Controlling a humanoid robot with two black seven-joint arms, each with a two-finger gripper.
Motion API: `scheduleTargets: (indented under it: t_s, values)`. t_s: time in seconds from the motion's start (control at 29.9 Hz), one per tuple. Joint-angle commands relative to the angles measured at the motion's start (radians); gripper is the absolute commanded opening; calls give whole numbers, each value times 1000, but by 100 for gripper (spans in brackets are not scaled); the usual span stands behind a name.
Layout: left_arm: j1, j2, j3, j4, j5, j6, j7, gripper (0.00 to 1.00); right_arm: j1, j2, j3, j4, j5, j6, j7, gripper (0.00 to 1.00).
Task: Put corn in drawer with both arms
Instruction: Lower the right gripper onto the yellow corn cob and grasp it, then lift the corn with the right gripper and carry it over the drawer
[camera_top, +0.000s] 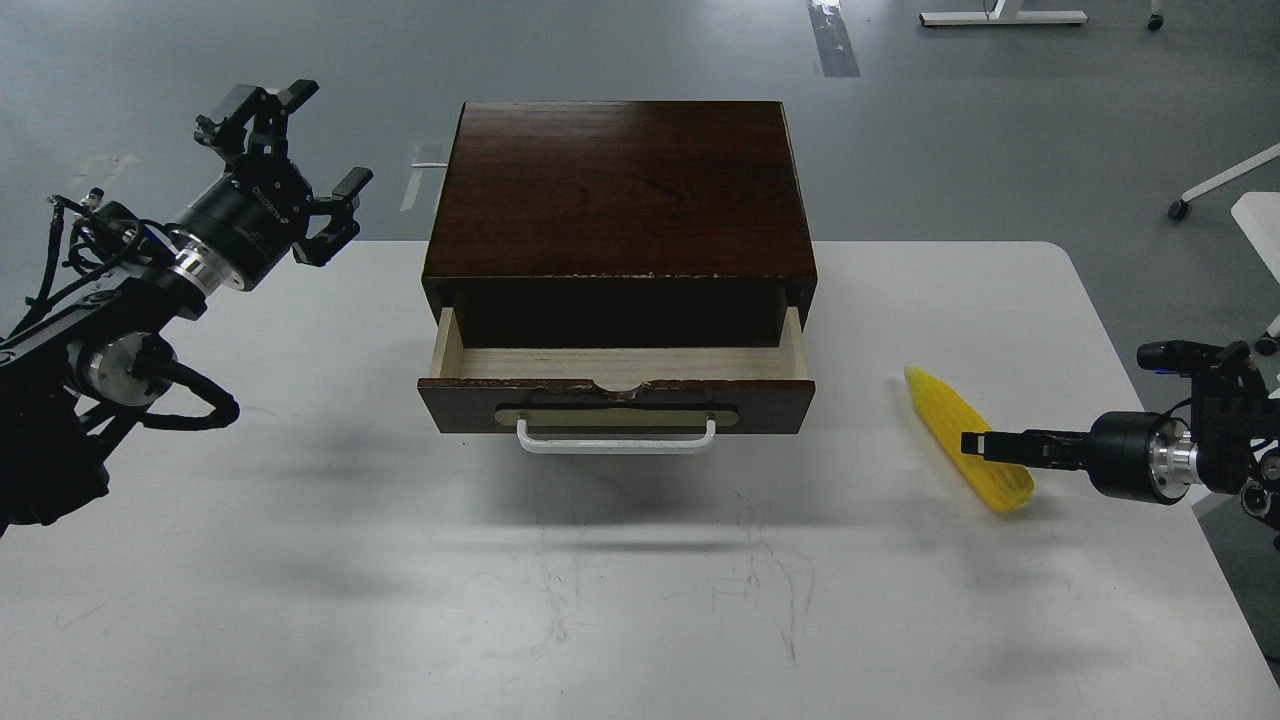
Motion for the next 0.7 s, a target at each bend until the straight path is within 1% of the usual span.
scheduleTargets:
  t_s: [0.0,0.07,0.1,0.13,0.17,0.2,0.27,0.3,0.47,0.67]
  values:
    - [0,0,0,-1,0,0,0,98,-4,11,-3,-3,0,-5,0,59]
    - [0,0,1,0,0,0,0,98,-4,16,-3,-3,0,-5,0,50]
    - [0,0,0,0,1,0,0,98,-4,16,-3,-3,0,-5,0,42]
    - [0,2,0,0,0,0,0,98,-3,16,-3,-3,0,-5,0,35]
    - [-1,2,0,-1,0,0,0,98,-3,16,-3,-3,0,-5,0,32]
    - [0,2,1,-1,0,0,0,98,-1,16,-5,-2,0,-5,0,23]
    - [-2,2,0,-1,0,0,0,98,-1,16,-5,0,0,-5,0,12]
    - [-2,2,0,-1,0,0,0,98,0,16,-12,0,0,-5,0,4]
    - [0,3,0,-1,1,0,0,98,16,14,-18,9,3,-5,0,4]
    - [-2,6,0,-3,1,0,0,98,151,-35,-22,83,9,-4,0,4]
